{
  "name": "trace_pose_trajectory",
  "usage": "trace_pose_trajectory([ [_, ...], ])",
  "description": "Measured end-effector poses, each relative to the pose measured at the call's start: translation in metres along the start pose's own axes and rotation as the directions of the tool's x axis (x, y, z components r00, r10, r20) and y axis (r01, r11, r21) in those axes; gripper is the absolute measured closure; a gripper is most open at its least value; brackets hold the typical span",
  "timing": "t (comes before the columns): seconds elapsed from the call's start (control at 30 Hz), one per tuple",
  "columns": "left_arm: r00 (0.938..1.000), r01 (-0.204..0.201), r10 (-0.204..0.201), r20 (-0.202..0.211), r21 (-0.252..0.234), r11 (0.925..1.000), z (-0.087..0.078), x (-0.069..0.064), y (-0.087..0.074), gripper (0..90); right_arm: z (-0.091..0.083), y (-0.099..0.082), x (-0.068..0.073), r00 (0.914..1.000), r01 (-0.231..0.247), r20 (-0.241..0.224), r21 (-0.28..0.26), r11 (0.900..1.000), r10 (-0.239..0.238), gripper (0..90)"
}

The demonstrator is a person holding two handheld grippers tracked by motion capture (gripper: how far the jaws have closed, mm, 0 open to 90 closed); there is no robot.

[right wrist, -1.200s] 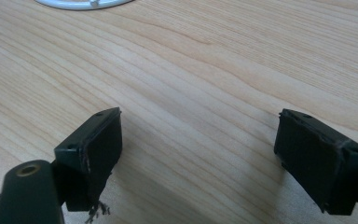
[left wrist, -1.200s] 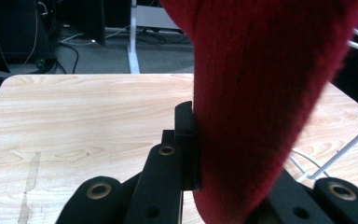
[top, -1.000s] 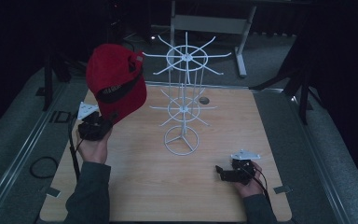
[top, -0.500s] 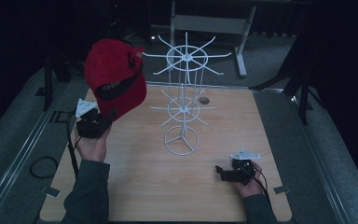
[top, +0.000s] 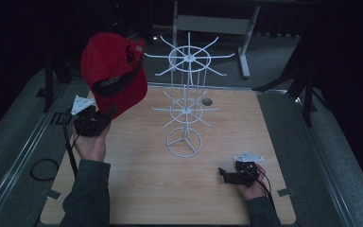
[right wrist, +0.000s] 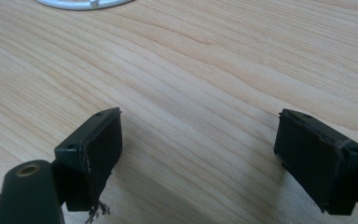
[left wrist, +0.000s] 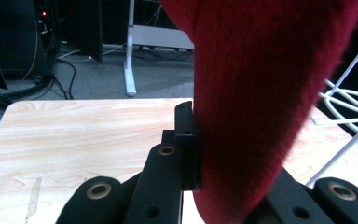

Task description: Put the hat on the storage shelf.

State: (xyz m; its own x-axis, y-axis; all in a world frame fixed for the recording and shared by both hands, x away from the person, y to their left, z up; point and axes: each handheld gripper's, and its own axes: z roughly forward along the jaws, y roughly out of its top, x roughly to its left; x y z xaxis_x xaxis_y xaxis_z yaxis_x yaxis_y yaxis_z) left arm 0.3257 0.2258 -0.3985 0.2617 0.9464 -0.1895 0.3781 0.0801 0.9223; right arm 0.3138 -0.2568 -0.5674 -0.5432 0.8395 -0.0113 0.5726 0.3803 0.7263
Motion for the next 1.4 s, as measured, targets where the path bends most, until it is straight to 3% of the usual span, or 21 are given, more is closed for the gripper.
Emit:
trace_pose_trajectory([
  [0.33, 1.0000, -0.005, 0.005, 0.003, -0.015, 0.9999, -0.004, 0.000, 0.015, 86.0, 0.000, 0.000, 0.000, 1.0000, -0.001, 0.000, 0.000, 1.0000, 0.001, 15.0],
  [1.4, 0.9990, -0.010, 0.011, 0.043, -0.044, 0.9990, -0.010, -0.010, 0.038, 86.0, 0.000, 0.000, 0.000, 1.0000, 0.000, 0.000, 0.001, 1.0000, 0.000, 15.0],
])
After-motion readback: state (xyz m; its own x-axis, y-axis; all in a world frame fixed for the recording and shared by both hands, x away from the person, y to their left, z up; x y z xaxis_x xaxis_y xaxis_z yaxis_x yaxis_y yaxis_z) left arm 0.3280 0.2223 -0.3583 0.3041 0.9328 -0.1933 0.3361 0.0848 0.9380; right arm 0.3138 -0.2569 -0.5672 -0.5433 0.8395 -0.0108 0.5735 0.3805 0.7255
